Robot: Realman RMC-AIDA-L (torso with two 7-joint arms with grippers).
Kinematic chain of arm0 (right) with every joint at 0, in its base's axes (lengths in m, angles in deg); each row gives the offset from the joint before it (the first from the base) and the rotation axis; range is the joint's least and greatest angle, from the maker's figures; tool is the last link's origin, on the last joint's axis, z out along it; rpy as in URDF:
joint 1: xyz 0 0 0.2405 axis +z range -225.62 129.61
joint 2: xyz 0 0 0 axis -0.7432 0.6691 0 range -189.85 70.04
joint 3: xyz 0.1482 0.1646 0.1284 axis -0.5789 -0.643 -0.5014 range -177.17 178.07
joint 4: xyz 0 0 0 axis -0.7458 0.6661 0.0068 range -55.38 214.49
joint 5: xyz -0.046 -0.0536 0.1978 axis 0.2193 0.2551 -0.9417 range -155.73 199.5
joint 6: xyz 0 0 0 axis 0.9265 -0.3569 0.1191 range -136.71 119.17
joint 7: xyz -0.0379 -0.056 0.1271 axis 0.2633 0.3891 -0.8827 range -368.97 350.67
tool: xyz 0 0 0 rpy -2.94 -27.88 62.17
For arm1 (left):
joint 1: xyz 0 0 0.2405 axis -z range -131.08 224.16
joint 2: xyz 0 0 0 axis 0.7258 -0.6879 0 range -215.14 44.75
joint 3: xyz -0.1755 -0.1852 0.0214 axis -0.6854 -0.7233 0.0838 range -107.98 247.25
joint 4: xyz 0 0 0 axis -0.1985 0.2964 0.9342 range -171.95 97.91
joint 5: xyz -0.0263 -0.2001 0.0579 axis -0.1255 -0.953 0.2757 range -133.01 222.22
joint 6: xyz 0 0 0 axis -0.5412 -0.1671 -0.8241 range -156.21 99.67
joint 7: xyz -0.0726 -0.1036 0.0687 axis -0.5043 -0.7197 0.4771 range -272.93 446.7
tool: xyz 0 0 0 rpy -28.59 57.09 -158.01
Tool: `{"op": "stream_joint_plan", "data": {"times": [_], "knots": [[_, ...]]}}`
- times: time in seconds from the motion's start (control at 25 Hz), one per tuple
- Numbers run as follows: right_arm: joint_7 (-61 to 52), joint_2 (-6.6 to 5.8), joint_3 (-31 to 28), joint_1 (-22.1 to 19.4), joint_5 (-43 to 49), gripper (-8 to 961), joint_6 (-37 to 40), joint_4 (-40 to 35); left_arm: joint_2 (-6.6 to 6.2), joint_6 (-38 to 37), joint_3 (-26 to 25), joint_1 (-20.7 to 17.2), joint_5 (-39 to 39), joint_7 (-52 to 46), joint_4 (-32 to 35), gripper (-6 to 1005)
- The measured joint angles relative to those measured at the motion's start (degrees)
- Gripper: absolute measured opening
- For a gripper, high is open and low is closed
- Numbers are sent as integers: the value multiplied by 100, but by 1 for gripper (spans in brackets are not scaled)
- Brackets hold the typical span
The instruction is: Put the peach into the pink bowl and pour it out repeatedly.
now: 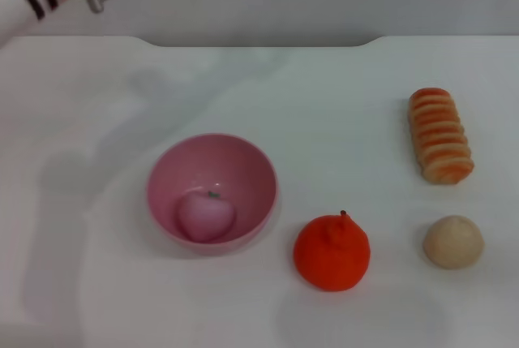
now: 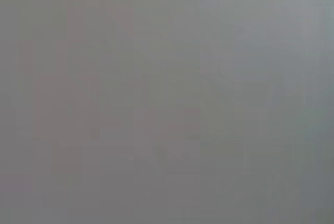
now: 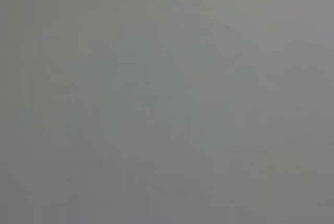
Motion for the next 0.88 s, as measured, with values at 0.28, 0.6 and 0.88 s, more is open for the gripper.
{"op": "stream_joint_plan", "data": {"times": [0.28,0.6,0.88], "knots": [[662,-12,-882,295,-25,537,-52,602,40,-1173,1190,-370,-6607,6355,-3270,666],[2131,29,-1436,879,-1165,537,-16,1957,16,-1677,1250,-1325,-7686,7276,-3745,666],[2902,18,-1562,1316,-1401,537,-41,2564,1,-1766,1213,-1620,-7741,7300,-3811,666]]}}
